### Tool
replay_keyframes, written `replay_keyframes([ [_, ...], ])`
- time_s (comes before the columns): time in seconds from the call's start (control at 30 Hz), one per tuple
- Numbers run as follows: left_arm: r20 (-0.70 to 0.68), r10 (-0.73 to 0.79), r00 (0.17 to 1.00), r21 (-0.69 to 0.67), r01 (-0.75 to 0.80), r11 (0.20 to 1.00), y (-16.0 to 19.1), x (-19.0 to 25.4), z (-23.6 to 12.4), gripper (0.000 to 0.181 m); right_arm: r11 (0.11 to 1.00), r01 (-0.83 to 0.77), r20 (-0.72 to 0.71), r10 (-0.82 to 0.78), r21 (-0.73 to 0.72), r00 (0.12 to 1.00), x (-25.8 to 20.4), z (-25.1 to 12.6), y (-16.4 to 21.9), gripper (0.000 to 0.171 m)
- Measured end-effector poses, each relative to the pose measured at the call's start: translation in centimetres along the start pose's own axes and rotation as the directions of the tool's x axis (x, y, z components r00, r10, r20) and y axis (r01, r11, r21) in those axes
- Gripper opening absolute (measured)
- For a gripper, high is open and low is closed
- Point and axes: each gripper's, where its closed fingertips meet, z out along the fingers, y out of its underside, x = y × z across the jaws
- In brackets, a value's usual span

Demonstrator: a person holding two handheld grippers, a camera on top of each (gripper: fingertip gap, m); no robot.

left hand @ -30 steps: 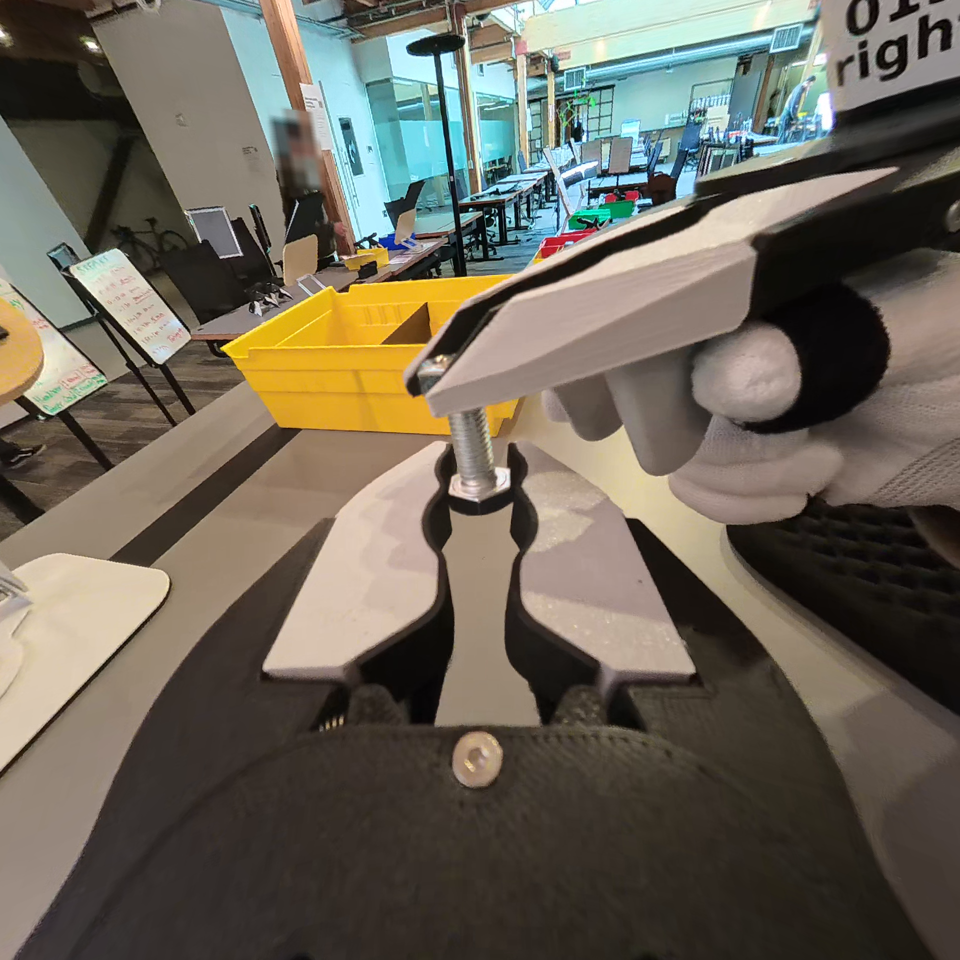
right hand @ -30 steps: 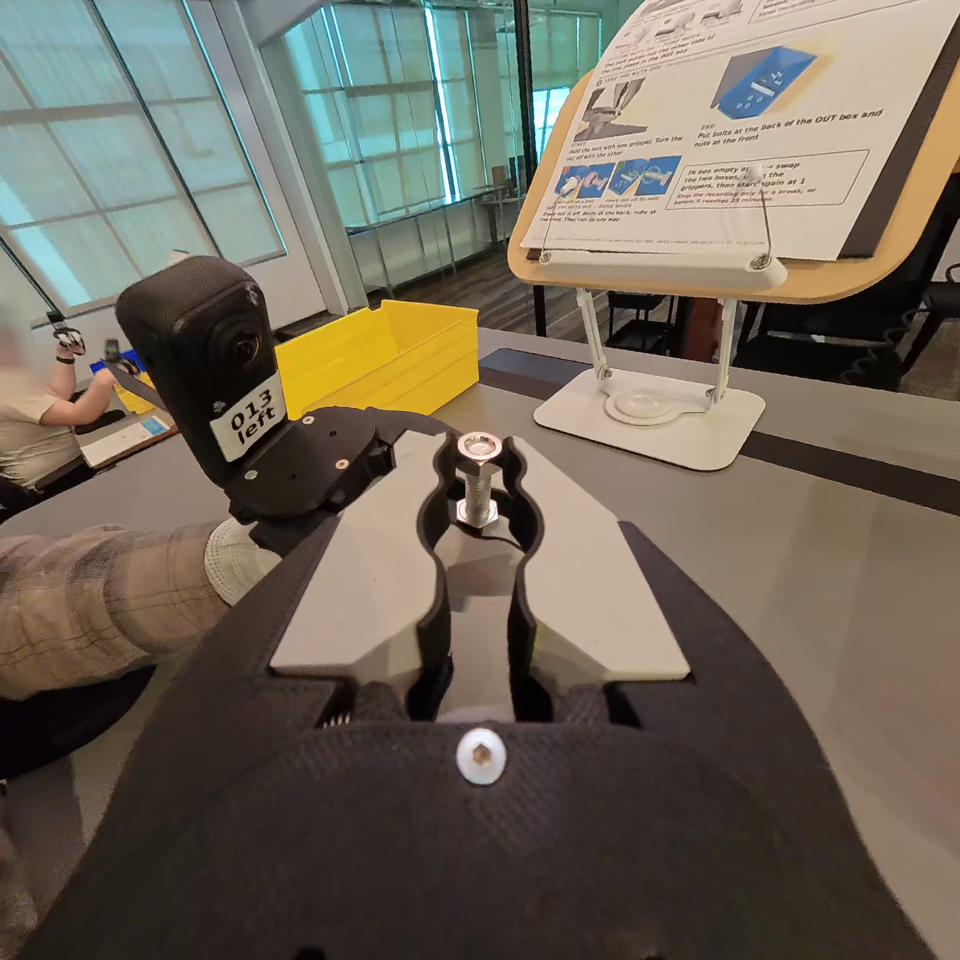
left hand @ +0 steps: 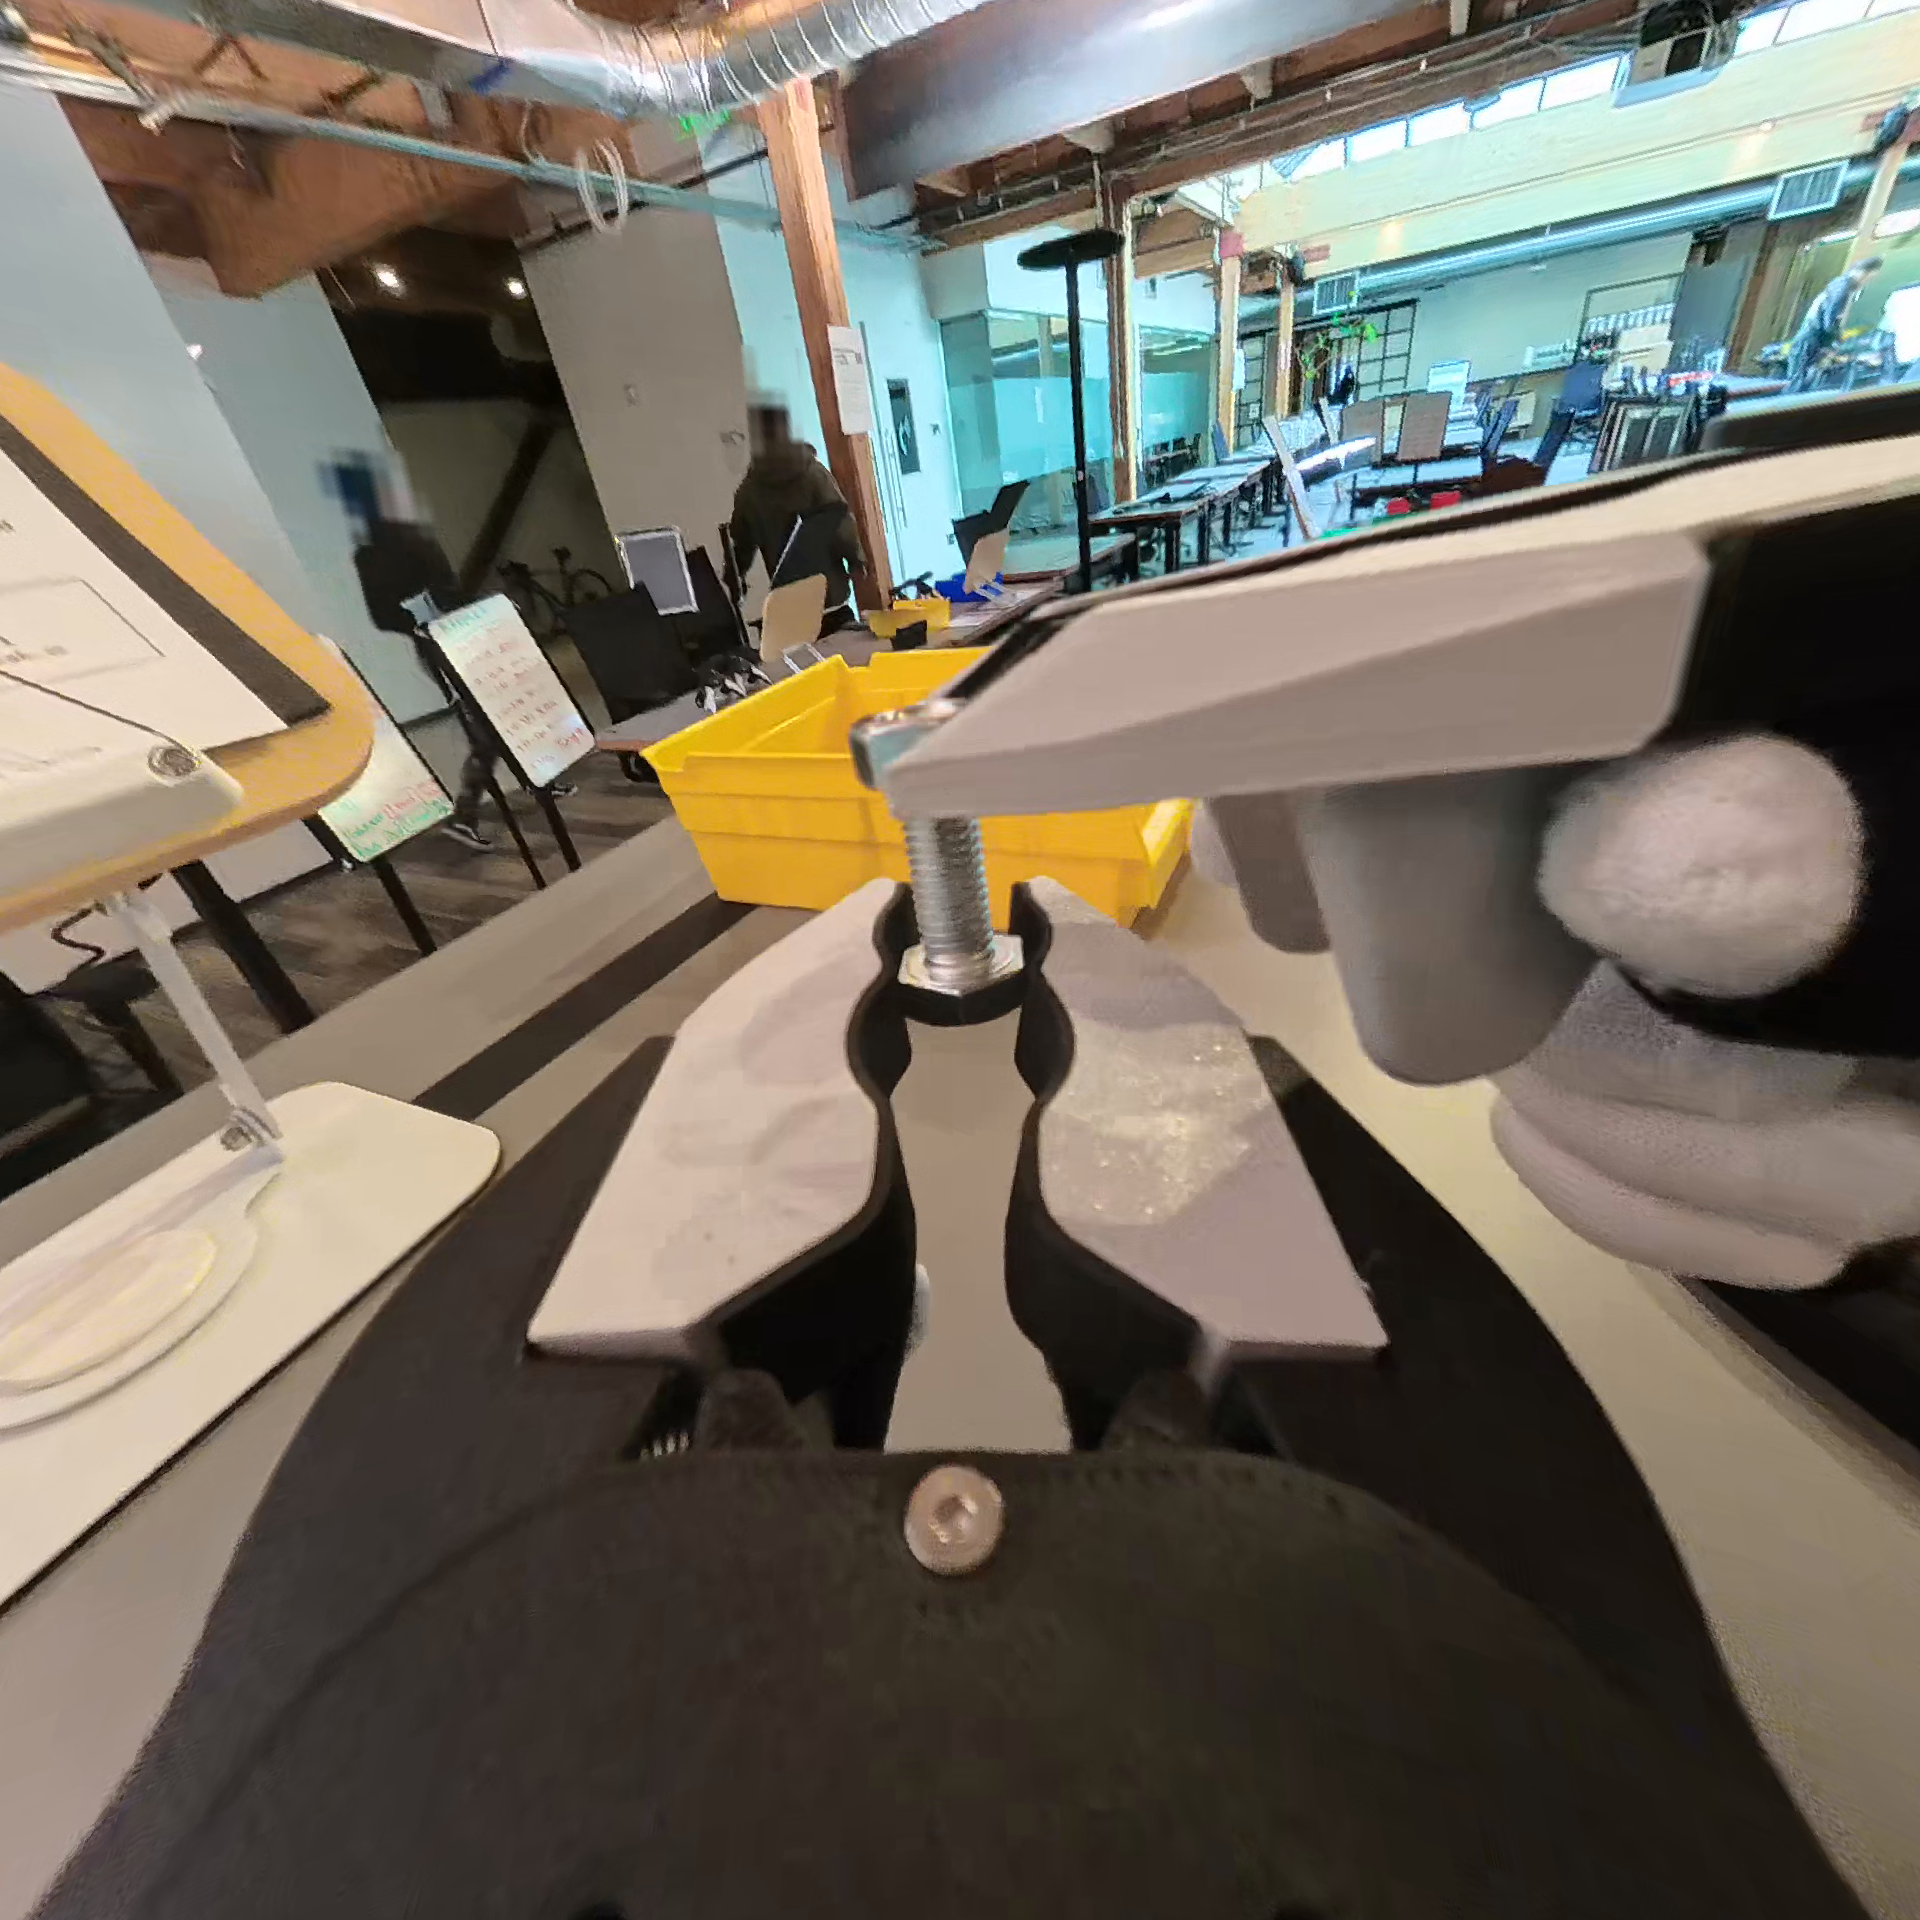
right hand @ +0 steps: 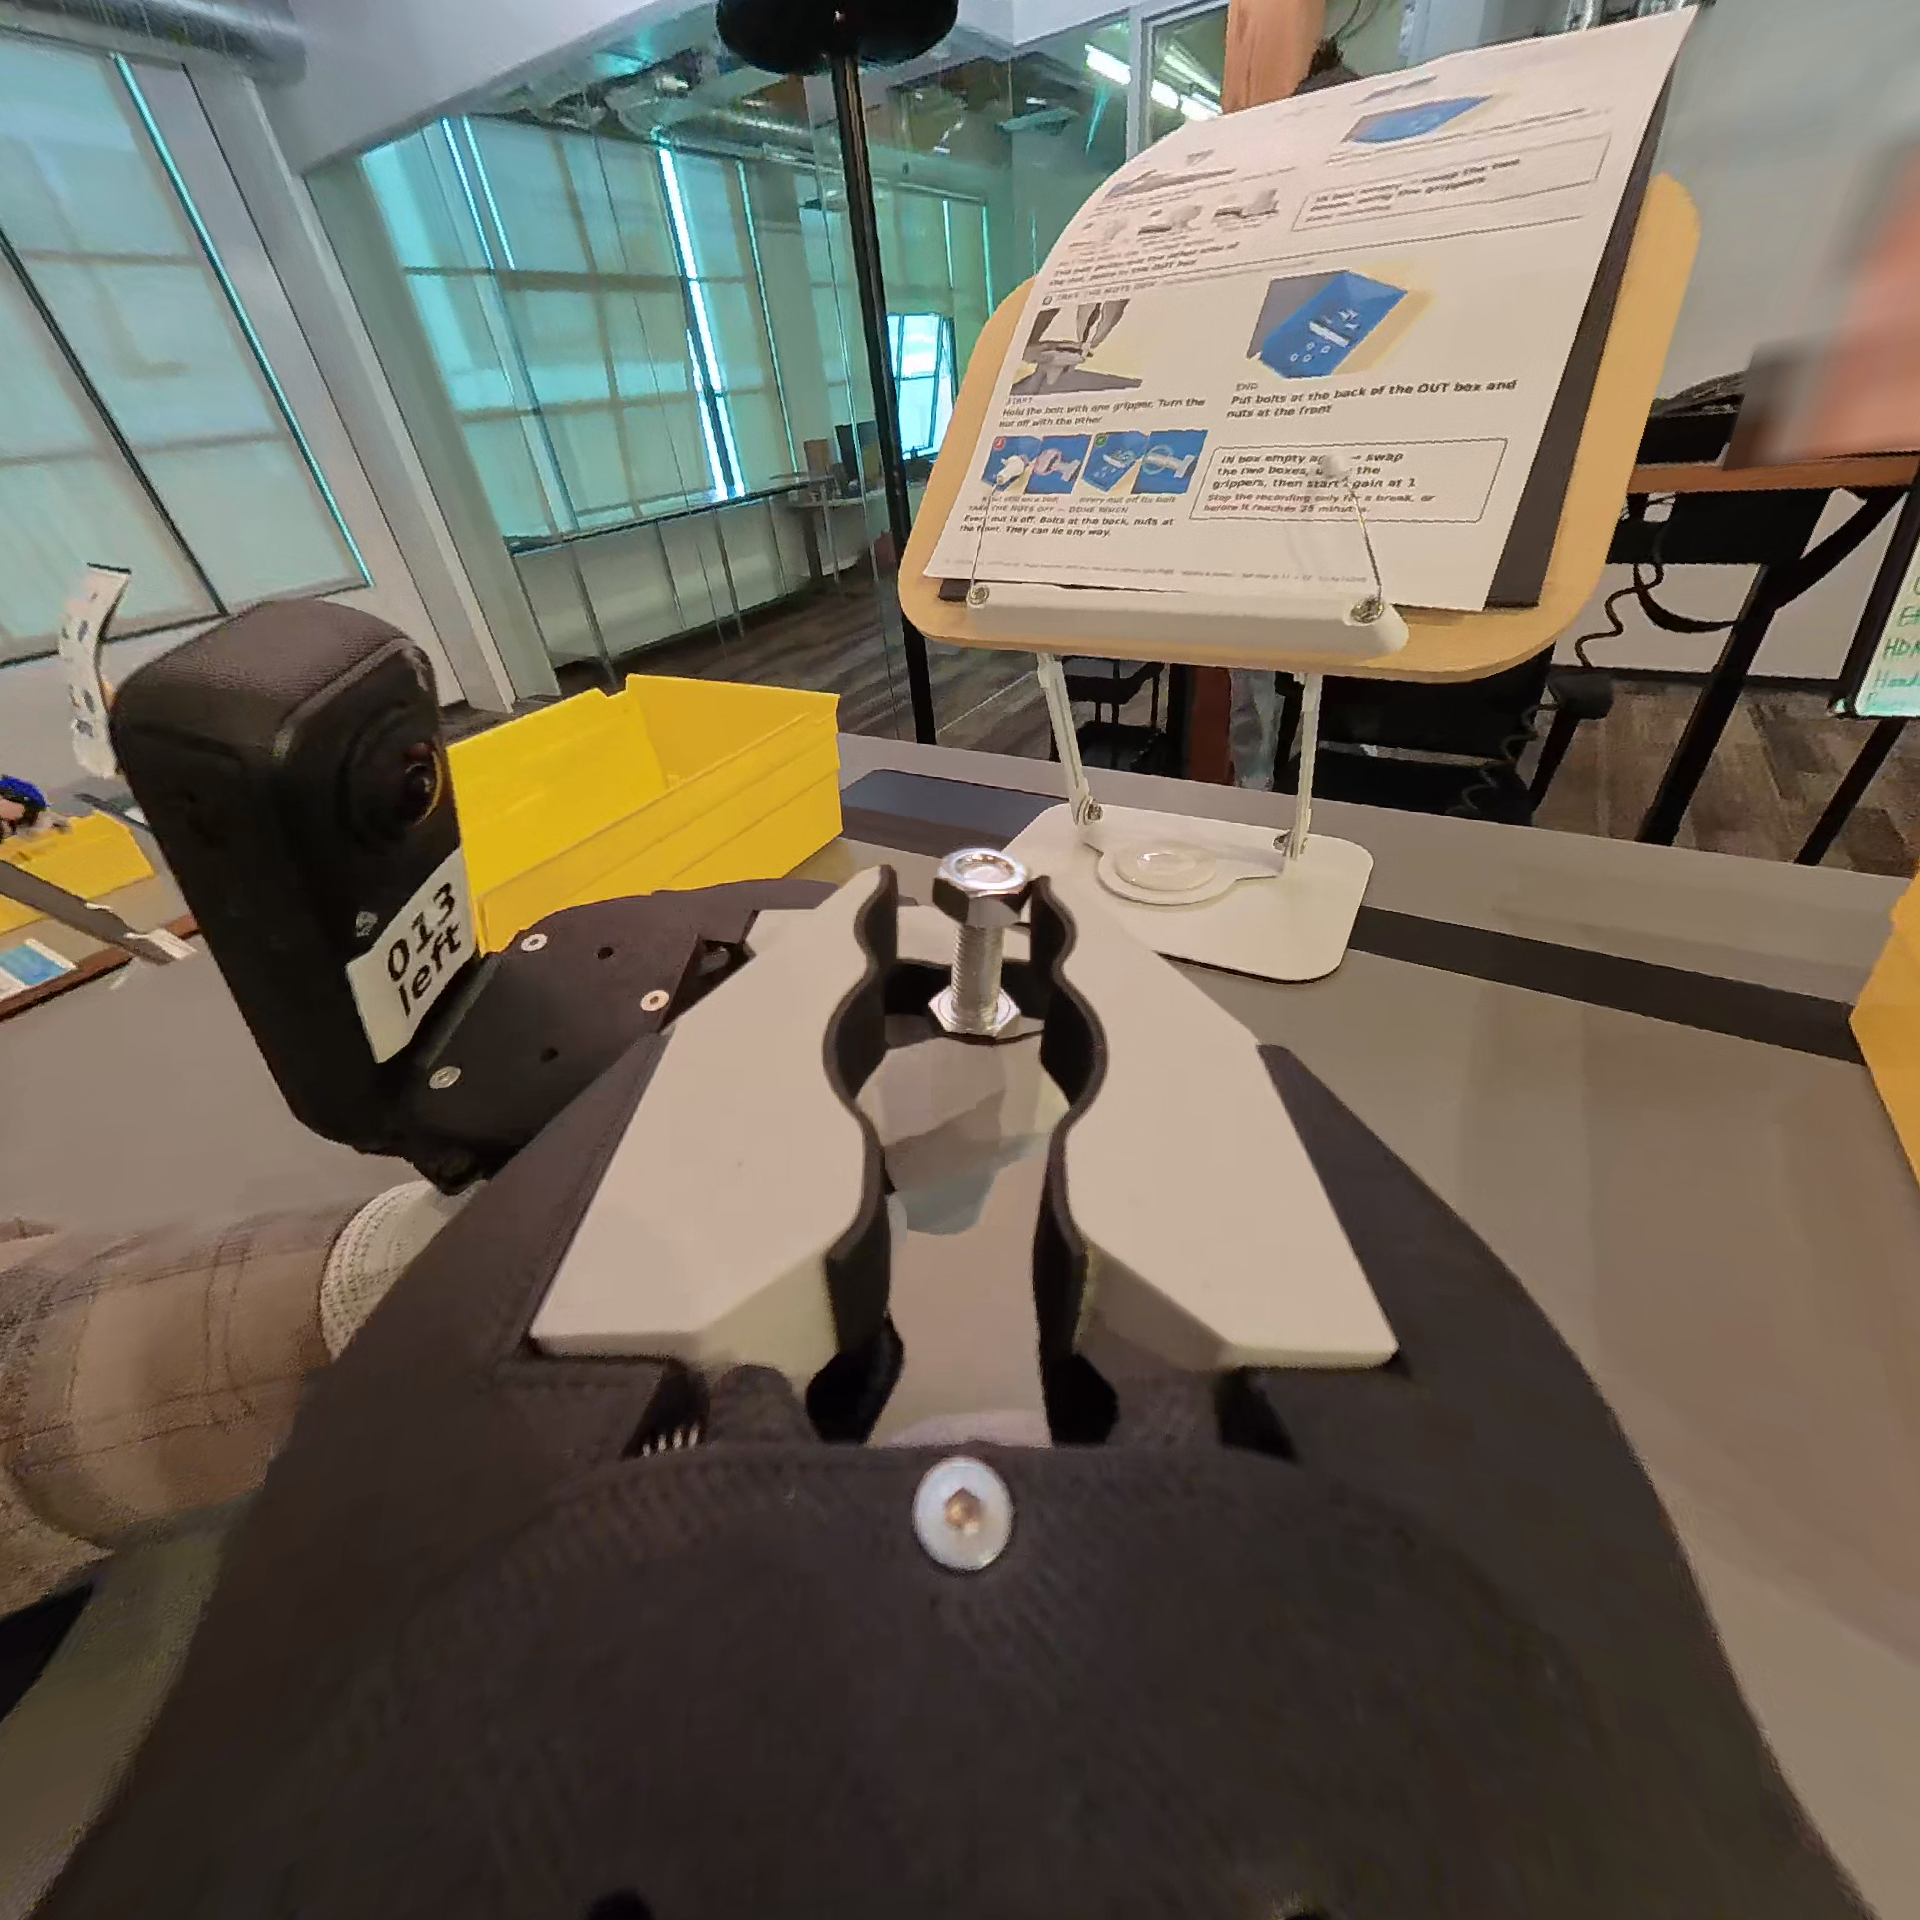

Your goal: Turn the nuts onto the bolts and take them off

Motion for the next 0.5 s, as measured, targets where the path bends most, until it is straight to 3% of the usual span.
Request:
replay_keyframes([
  [0.07, -0.005, 0.011, 1.000, 0.011, -0.011, 1.000, -0.3, 0.1, -0.1, 0.017, 0.999, 0.031, 0.000, -0.031, 0.010, 1.000, -0.1, 0.0, -0.3, 0.015],
  [0.3, -0.042, -0.014, 0.999, 0.024, 0.015, 1.000, -0.8, 0.5, -0.1, 0.018, 0.985, 0.161, 0.002, -0.161, 0.055, 0.987, -0.4, -0.3, -0.7, 0.015],
  [0.5, -0.085, -0.066, 0.994, 0.058, 0.071, 0.996, -1.4, 0.5, -0.4, 0.021, 0.981, 0.167, -0.003, -0.168, 0.096, 0.986, -0.2, -0.6, -1.2, 0.015],
])
